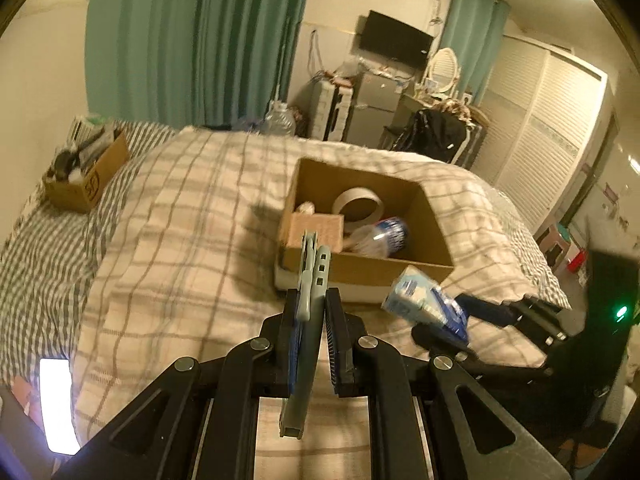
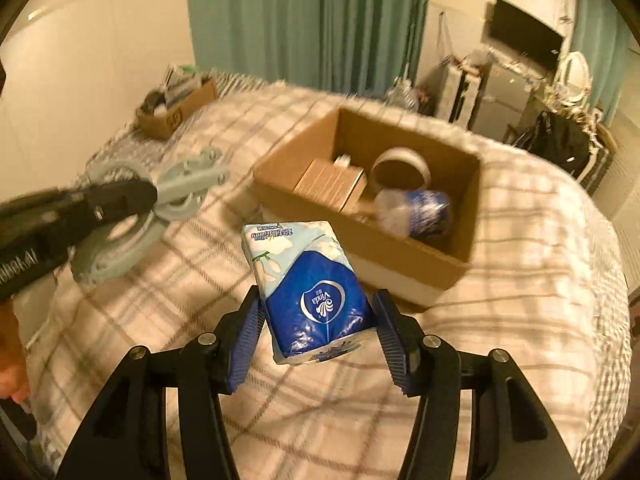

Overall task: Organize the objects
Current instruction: 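Carry the clip and tissue pack over the box and release both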

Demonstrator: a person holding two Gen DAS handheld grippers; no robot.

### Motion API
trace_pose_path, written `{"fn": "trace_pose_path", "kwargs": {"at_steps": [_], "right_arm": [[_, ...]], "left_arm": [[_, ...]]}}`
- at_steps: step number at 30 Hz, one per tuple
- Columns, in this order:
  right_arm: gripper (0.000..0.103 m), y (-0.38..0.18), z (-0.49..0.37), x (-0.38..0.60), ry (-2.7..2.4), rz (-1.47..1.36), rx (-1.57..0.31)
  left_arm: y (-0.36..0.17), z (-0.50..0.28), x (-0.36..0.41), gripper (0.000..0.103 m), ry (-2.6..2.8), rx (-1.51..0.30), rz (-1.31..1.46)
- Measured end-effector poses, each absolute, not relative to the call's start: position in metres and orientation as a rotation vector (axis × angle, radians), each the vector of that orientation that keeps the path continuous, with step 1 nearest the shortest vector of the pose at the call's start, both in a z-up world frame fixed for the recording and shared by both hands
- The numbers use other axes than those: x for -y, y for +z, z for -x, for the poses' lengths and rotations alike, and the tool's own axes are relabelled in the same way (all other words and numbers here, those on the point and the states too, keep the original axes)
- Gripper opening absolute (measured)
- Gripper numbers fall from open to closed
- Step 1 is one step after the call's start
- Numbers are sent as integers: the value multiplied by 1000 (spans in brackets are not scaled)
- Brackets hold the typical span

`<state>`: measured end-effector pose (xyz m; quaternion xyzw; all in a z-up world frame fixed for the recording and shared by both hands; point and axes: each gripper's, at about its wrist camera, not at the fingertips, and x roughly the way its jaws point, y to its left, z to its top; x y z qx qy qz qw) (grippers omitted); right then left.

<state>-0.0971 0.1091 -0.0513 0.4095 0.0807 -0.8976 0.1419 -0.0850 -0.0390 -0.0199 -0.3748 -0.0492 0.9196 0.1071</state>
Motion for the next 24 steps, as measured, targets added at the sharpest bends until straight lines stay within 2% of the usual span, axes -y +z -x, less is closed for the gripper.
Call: {"fn": "trace_pose_path", "kwargs": {"at_steps": [14, 24], "right_arm": [[54, 44, 103, -154, -2811, -943, -254], [54, 52, 174, -177, -2867, -963, -196]], "left_arm": [[34, 113, -4, 11, 2732, 74, 936], [33, 183, -27, 11, 2739, 46, 921]]}}
